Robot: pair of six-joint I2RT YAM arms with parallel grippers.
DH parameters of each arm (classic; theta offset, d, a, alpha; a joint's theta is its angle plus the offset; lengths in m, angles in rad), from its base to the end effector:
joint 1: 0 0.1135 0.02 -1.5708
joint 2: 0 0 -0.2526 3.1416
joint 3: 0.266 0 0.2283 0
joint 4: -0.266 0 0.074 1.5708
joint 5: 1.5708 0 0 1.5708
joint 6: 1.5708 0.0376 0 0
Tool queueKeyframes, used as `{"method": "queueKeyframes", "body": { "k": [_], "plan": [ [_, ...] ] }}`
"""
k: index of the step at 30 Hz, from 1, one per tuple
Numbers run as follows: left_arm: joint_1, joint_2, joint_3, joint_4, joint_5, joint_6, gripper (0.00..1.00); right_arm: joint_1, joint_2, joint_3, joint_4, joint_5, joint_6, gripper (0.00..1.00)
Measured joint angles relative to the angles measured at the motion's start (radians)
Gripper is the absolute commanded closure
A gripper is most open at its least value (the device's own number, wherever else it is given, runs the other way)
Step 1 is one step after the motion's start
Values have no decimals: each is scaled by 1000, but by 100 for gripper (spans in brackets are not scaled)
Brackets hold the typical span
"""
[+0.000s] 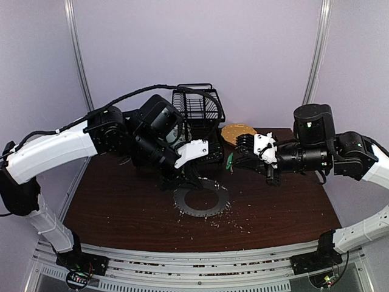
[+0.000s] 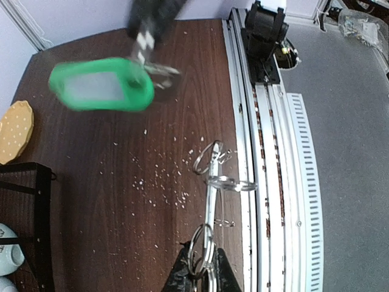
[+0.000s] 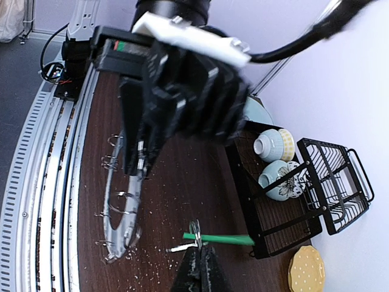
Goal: Put the keys on the keyring
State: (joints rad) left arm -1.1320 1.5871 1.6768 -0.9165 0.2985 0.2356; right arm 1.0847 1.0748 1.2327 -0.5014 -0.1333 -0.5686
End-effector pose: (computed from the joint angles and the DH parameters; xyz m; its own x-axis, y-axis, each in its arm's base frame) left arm 0.1228 -0.2877 0.3647 -0.0822 0.7004 -0.7090 0.9966 0.0640 -0.0523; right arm 0.0949 0.1903 0.3921 0.3707 -0.4407 -0.8175 -0.8724 0.1366 -0.4693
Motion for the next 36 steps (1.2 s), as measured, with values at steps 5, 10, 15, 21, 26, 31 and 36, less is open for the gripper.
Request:
{"method": "queueKeyframes", "body": {
  "k": [5, 10, 15, 21, 26, 31, 36],
  "plan": [
    [0, 1, -4, -43, 21, 2, 100, -12, -3, 1, 3, -1, 0, 100],
    [0, 2, 59, -31, 65, -1, 100, -14, 18, 1, 2, -49, 1, 100],
    [0, 4, 70, -22, 74, -10, 100, -14, 35, 1, 1, -104, 0, 100],
    [0, 14, 70, -23, 75, -10, 100, -14, 29, -5, 16, -153, 0, 100],
    [0, 14, 70, -11, 73, -18, 100, -14, 1, -57, 100, -189, 48, 100],
    [-2, 8, 56, 34, 65, -43, 100, -17, -42, -194, 264, -189, 169, 100],
    [-4, 4, 49, 45, 69, -51, 100, -18, -67, -247, 329, -185, 226, 100]
  ]
}}
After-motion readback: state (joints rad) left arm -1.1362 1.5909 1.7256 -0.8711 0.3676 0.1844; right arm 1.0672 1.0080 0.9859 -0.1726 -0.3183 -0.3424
